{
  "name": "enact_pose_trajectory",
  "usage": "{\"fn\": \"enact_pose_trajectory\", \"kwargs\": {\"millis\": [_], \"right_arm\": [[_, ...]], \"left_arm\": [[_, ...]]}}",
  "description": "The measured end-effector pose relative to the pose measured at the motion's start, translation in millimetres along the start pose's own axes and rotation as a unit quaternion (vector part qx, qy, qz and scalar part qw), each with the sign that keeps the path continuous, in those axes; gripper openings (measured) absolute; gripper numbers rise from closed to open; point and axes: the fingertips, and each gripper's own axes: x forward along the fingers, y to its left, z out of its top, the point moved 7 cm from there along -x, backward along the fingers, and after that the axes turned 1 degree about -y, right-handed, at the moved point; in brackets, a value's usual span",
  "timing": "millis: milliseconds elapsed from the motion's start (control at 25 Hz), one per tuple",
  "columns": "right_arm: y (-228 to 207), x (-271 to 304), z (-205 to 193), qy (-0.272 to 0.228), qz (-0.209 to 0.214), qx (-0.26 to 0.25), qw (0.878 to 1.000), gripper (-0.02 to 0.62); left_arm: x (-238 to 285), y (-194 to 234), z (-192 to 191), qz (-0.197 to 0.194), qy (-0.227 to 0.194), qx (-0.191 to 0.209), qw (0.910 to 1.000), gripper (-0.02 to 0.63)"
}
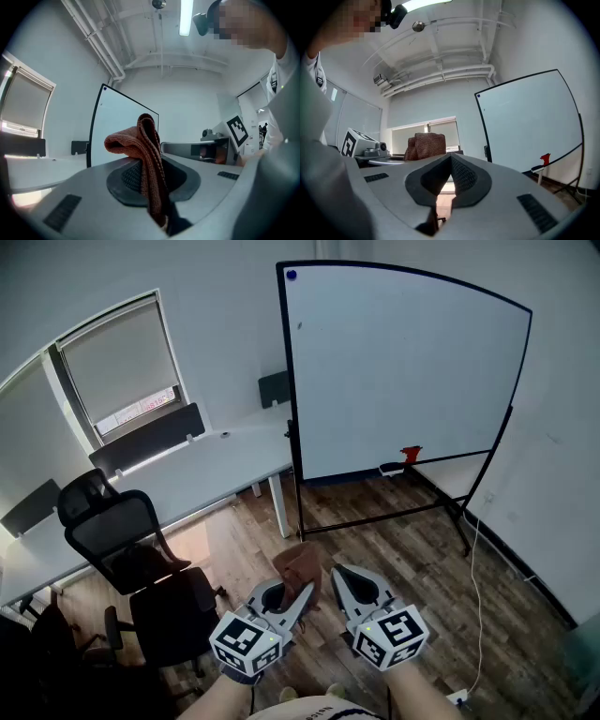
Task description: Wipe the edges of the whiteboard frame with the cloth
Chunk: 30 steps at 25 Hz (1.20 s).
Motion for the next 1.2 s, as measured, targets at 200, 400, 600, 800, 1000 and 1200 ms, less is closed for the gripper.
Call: {"fn": "enact_pose_trajectory", "kwargs": {"millis": [200, 400, 600, 800, 1000, 1200], "right_arm": [[-0.4, -5.1, 0.3, 0.0, 0.003, 0.0, 1.0, 0.002], [-9.6, -4.6, -0.1, 0.003, 0.002, 0.003, 1.0, 0.003], [-20.7, 1.4, 0.2, 0.001, -0.002, 0.012, 1.0, 0.002], [-29.2, 2.2, 3.8, -0.01, -0.002, 0.012, 1.0, 0.003], [-38.3, 1.0, 1.7, -0.02, -0.001, 0.016, 1.0, 0.003], [-52.5, 11.1, -3.2, -0.017, -0.004, 0.027, 0.999, 0.002]], "left_arm": [[0.2, -6.7, -1.0, 0.002, 0.001, 0.001, 1.0, 0.064], [8.0, -7.2, -2.0, 0.007, 0.0, 0.003, 1.0, 0.064], [20.7, -3.0, -3.7, 0.014, -0.003, -0.004, 0.9999, 0.065], [31.7, -1.4, -5.0, 0.026, -0.005, 0.003, 0.9997, 0.066], [39.2, -3.1, -11.1, 0.037, -0.001, 0.014, 0.9992, 0.064], [53.3, 7.2, -18.7, 0.047, 0.01, 0.018, 0.9987, 0.064]]}}
